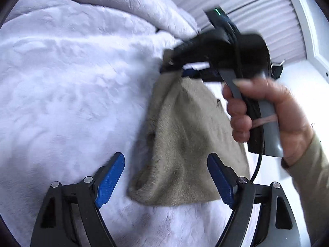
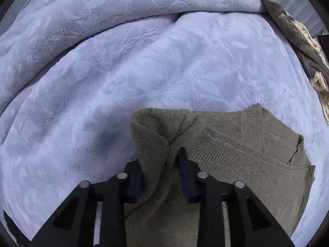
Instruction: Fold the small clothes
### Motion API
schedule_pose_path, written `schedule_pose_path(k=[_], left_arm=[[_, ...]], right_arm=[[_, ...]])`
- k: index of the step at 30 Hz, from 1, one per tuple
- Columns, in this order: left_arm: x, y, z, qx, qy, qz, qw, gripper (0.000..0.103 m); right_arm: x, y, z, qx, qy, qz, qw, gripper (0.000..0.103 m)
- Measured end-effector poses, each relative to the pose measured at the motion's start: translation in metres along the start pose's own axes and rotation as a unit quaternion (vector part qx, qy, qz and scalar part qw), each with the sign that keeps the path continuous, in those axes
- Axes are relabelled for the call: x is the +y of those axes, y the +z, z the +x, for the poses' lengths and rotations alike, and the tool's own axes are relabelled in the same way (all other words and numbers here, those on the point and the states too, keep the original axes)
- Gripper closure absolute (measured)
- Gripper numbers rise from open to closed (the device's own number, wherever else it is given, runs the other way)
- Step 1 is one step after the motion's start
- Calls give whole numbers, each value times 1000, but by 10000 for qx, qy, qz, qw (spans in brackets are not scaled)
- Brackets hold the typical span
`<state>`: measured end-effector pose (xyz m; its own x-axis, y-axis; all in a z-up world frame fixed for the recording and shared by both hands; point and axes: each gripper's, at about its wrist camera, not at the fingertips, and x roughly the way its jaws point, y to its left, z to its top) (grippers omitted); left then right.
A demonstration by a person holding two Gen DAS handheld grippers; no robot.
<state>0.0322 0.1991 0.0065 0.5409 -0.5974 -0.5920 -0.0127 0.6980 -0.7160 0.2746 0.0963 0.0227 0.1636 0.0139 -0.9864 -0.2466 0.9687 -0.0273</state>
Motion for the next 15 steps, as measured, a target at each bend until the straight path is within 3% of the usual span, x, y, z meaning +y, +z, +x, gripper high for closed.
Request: schedule_pose_path(k=[2, 6, 7, 8, 13, 14, 15], left_arm=[[6, 0, -8, -11, -145, -62, 9999, 20], [6, 3, 5, 253, -216, 13, 9994, 19], [3, 5, 11, 339, -271, 82, 9990, 7], [-3, 8, 17, 369, -363, 146, 9986, 1], [-25, 6, 48, 438, -88, 493, 9978, 1], [-28, 6, 54, 484, -51, 538, 9974, 10], [-32, 5, 60, 517, -33, 593, 9969, 30]], right_arm=[[-17, -4, -15, -141, 467, 153, 9987, 80], [-35, -18, -40, -497, 991, 135, 9937, 81], [-39, -21, -44, -556, 1099, 158, 9923, 81], [-45, -25, -49, -634, 1256, 204, 9898, 81], [-74, -34, -64, -943, 1843, 415, 9774, 82], [-79, -35, -64, -959, 1905, 447, 9760, 82], [-81, -37, -62, -940, 1948, 492, 9751, 82]])
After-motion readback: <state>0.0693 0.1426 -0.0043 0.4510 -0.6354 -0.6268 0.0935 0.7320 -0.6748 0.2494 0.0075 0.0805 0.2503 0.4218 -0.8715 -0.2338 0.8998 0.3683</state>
